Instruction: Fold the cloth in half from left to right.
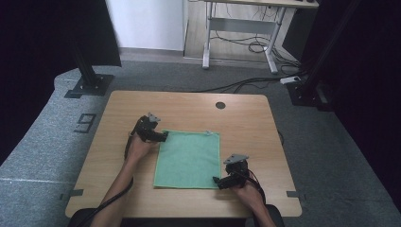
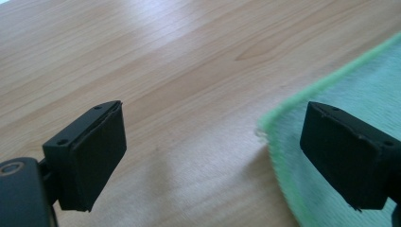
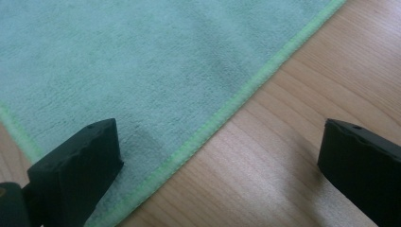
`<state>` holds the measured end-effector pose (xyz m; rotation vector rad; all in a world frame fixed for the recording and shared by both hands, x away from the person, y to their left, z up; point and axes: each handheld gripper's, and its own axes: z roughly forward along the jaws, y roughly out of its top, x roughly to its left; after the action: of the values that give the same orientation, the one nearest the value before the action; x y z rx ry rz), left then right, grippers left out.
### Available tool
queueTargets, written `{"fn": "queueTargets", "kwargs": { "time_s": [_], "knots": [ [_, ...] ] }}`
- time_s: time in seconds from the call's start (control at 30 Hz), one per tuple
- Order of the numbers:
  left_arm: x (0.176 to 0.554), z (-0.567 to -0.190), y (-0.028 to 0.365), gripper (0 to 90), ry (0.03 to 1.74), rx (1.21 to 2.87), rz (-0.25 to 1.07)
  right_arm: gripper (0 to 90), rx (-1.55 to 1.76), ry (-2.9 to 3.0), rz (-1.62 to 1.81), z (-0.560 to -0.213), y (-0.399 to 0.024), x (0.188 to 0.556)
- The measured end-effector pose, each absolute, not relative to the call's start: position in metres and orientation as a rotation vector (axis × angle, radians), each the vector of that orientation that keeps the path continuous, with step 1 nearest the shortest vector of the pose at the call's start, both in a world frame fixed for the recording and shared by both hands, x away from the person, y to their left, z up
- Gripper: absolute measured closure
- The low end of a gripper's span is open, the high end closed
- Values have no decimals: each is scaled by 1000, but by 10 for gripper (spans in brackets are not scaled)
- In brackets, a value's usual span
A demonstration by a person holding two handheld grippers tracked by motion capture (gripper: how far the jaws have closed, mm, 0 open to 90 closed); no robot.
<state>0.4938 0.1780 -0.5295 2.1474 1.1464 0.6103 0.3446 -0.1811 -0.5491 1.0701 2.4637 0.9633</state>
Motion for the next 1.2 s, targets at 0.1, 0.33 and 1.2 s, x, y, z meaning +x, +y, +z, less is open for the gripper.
{"fn": "queueTargets", "kwargs": {
  "time_s": [0.1,0.33,1.2],
  "knots": [
    [497,-533,179,78,1178,2144,620,1,1055,2469,950,-548,-180,343],
    [496,-544,183,83,1212,2159,647,9,1051,2481,925,-548,-183,344],
    [438,-543,218,91,1249,2153,632,2,1121,2406,882,-548,-200,366]
  ]
}}
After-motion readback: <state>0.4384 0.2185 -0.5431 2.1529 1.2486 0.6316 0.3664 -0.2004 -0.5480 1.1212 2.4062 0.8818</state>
